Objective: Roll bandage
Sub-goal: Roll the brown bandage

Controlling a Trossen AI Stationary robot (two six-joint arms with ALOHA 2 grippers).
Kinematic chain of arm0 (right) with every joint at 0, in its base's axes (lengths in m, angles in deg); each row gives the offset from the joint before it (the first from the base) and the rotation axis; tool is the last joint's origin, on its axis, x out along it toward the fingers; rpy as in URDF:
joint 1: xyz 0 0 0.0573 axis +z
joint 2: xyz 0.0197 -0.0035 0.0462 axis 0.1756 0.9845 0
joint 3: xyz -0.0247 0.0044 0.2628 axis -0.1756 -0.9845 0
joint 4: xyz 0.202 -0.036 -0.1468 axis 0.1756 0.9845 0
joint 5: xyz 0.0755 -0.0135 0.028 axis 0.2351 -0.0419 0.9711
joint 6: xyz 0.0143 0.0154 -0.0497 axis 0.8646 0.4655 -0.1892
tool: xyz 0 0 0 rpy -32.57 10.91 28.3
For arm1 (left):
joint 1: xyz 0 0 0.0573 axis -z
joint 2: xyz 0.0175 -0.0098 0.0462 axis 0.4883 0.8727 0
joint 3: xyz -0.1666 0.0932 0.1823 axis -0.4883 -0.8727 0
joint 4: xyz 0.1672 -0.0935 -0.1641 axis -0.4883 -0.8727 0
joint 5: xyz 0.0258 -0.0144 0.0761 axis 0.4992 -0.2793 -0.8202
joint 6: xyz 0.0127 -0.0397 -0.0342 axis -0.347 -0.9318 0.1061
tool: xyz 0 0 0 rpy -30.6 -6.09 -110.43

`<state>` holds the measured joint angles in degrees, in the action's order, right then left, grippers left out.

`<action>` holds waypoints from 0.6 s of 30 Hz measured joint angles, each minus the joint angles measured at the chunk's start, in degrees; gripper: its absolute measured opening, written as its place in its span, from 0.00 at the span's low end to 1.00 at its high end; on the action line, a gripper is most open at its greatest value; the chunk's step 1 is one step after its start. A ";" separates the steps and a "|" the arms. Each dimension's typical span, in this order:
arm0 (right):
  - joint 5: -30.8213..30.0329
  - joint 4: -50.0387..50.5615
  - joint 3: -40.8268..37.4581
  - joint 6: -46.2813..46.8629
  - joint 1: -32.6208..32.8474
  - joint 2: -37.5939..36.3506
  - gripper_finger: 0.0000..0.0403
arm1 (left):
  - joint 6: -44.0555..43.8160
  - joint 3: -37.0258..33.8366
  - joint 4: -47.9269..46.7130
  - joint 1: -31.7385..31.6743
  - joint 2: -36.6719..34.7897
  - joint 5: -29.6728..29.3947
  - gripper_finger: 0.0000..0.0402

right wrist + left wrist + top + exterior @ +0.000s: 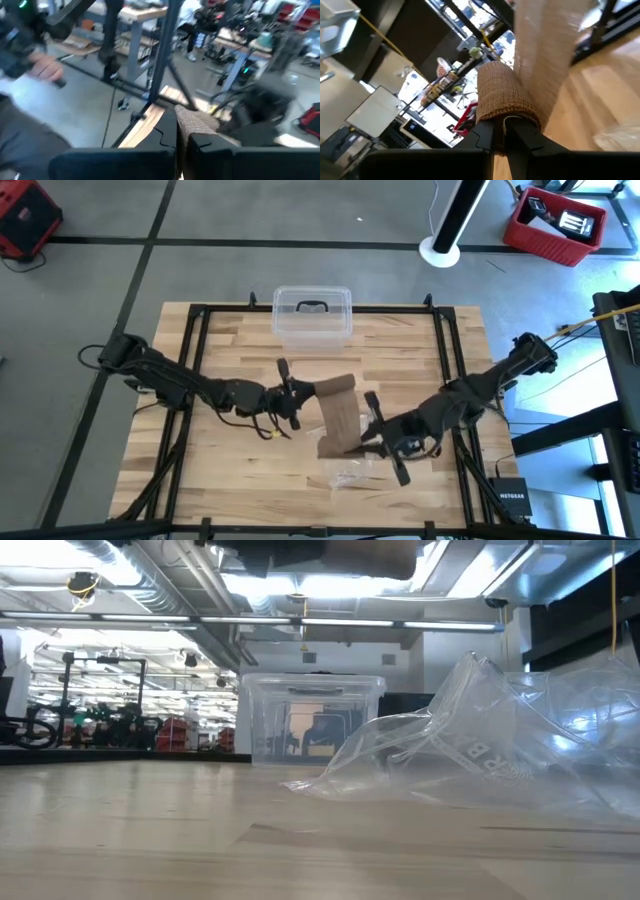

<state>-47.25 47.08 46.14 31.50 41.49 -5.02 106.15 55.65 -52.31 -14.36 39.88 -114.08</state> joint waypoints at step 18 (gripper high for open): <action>0.39 9.70 4.13 0.58 -23.90 -1.76 0.01 | -0.48 0.00 2.10 10.89 4.27 4.54 0.05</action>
<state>-46.86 56.78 50.28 32.08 17.58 -6.79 105.67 55.65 -50.21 -3.47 44.15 -109.53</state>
